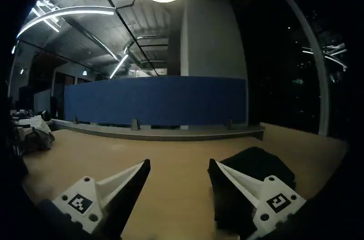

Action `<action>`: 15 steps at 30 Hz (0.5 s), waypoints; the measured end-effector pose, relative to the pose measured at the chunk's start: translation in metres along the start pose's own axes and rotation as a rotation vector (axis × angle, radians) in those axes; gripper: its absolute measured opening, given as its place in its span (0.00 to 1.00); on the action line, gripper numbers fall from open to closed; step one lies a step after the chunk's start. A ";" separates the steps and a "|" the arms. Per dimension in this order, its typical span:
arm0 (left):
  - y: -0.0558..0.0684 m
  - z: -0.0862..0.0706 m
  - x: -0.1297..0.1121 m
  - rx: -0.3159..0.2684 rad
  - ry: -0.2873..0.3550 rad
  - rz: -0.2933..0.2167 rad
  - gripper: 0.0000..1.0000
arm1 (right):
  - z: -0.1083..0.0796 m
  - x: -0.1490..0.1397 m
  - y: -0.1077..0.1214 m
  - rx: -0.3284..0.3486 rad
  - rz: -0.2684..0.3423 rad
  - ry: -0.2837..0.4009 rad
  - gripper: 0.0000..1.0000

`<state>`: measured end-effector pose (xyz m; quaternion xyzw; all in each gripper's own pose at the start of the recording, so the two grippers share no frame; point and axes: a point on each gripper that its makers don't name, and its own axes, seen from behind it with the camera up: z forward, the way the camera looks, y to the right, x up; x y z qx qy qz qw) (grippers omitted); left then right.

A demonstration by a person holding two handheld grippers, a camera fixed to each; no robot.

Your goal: Fold towel

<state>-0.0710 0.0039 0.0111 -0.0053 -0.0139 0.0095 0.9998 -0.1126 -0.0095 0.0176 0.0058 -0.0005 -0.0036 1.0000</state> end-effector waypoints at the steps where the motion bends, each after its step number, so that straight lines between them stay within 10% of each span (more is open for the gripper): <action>1: 0.000 0.000 0.000 0.000 0.000 0.000 0.96 | 0.000 0.000 0.000 0.000 0.000 0.000 1.00; 15: 0.000 0.000 -0.002 0.000 0.001 0.001 0.96 | -0.001 0.000 0.000 0.000 -0.001 0.000 1.00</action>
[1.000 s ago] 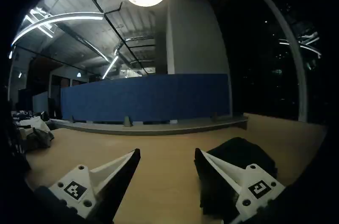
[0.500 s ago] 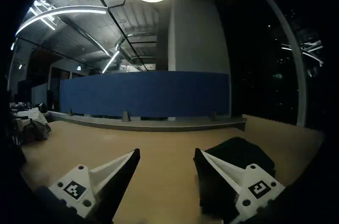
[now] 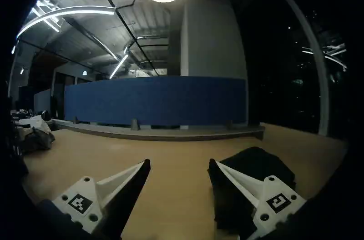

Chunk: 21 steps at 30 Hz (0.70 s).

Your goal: Fold towel

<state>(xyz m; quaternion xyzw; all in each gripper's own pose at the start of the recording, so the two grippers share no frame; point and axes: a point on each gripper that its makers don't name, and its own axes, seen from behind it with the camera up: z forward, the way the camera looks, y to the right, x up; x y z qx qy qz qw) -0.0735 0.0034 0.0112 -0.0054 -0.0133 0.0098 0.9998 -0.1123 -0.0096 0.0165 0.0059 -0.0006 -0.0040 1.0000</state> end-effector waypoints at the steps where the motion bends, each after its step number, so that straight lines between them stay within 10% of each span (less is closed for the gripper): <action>1: 0.000 0.000 0.000 0.000 0.000 0.000 0.96 | 0.000 0.000 0.000 0.000 0.000 0.000 1.00; 21: -0.001 0.000 -0.003 0.000 0.001 0.000 0.96 | -0.001 -0.001 0.001 0.000 0.000 0.000 1.00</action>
